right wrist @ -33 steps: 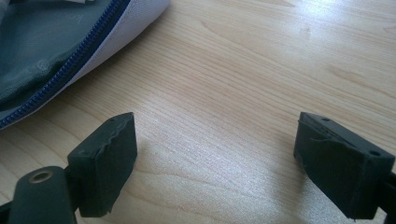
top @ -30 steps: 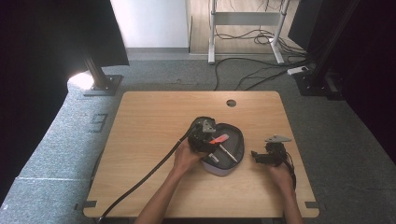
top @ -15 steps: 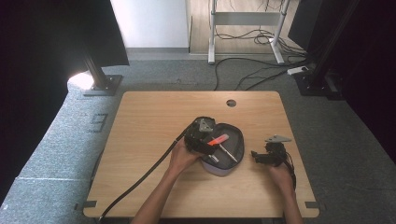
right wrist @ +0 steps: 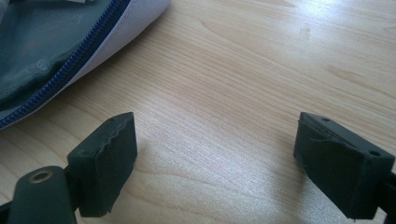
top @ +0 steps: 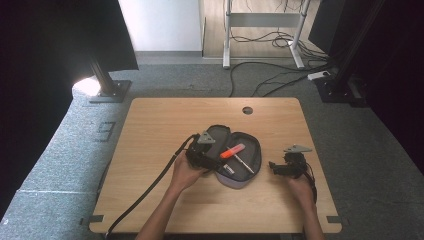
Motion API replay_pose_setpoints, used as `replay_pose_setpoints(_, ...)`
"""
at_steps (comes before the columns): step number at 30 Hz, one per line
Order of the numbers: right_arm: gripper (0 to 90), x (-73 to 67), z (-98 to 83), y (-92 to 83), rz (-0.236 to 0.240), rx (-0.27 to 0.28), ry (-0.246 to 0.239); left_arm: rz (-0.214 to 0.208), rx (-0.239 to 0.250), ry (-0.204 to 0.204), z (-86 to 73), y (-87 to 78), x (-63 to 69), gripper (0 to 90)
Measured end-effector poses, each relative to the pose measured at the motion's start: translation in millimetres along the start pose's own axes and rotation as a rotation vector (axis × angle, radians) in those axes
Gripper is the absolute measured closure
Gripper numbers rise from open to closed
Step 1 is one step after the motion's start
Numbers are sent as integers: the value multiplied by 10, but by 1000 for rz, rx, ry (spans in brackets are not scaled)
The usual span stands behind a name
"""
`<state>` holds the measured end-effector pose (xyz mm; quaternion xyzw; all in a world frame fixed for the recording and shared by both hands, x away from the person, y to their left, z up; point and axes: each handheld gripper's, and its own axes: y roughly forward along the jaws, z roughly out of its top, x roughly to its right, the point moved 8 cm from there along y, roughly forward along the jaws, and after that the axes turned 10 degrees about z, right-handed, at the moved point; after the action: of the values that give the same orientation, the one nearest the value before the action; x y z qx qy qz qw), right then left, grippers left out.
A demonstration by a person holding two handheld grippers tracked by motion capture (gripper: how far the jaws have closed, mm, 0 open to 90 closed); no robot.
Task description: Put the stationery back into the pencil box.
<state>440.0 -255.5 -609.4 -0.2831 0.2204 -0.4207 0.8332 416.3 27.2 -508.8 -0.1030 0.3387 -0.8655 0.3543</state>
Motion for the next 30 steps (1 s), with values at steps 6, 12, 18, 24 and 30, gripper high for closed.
replay_pose_setpoints(6, 129, 0, 0, 0, 0, 0, -1, 29, 2, 1, -71, -157, -88, 105)
replay_pose_setpoints(12, 130, -1, 1, 0, 0, 0, -1, 45, 19, 1, -120, -290, -123, 85)
replay_pose_setpoints(18, 128, 1, 0, -1, -3, 0, 2, 59, 27, 1, -181, -390, -141, 49)
replay_pose_setpoints(24, 128, 4, 0, -2, -10, 1, 8, 71, 28, 6, -278, -491, -158, 23)
replay_pose_setpoints(30, 130, 4, -1, -3, -11, 2, 9, 78, 41, -4, -363, -602, -195, 15)
